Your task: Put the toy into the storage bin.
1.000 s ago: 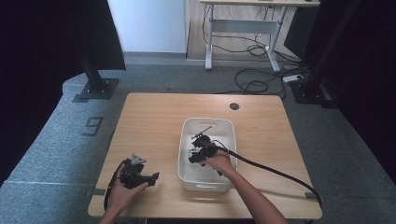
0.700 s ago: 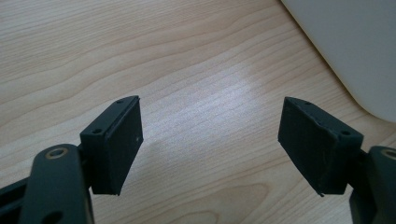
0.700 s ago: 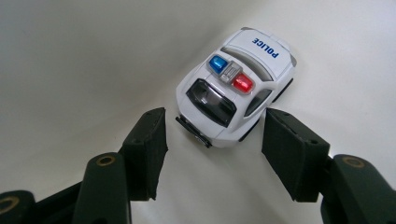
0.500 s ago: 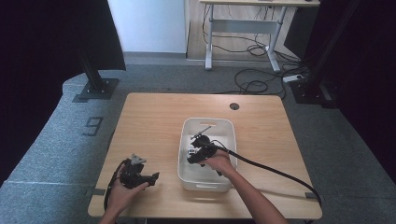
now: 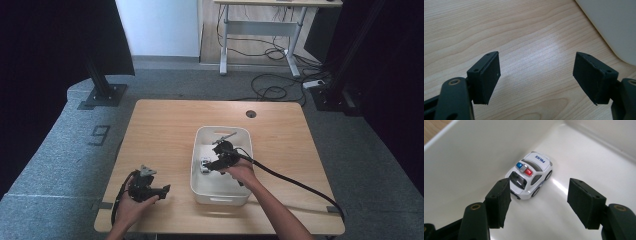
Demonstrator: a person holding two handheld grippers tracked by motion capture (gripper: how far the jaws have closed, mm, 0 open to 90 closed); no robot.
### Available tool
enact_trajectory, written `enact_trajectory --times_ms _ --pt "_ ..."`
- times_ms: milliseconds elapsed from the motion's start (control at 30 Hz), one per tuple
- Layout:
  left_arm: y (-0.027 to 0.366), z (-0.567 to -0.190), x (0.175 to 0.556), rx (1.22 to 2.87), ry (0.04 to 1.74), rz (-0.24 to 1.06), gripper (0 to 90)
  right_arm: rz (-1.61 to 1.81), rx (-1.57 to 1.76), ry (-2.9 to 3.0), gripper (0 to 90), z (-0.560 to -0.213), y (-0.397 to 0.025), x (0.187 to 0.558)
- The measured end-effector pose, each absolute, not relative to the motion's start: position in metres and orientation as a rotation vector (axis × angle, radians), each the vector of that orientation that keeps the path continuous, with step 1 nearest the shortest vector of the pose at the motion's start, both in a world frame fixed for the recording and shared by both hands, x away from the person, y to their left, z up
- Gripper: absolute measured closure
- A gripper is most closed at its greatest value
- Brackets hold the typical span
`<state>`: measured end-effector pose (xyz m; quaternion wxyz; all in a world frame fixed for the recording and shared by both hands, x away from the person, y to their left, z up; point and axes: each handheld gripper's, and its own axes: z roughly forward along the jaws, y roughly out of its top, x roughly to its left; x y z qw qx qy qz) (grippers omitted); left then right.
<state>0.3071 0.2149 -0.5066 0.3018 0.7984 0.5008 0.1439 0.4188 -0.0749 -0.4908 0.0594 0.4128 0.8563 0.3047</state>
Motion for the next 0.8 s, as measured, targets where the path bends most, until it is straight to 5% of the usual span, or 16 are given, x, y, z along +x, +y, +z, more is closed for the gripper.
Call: enact_trajectory --times_ms 800 --pt "0.213 -0.508 0.307 2.121 1.331 0.378 22.7 1.098 1.219 2.415 35.2 -0.461 -0.130 0.398"
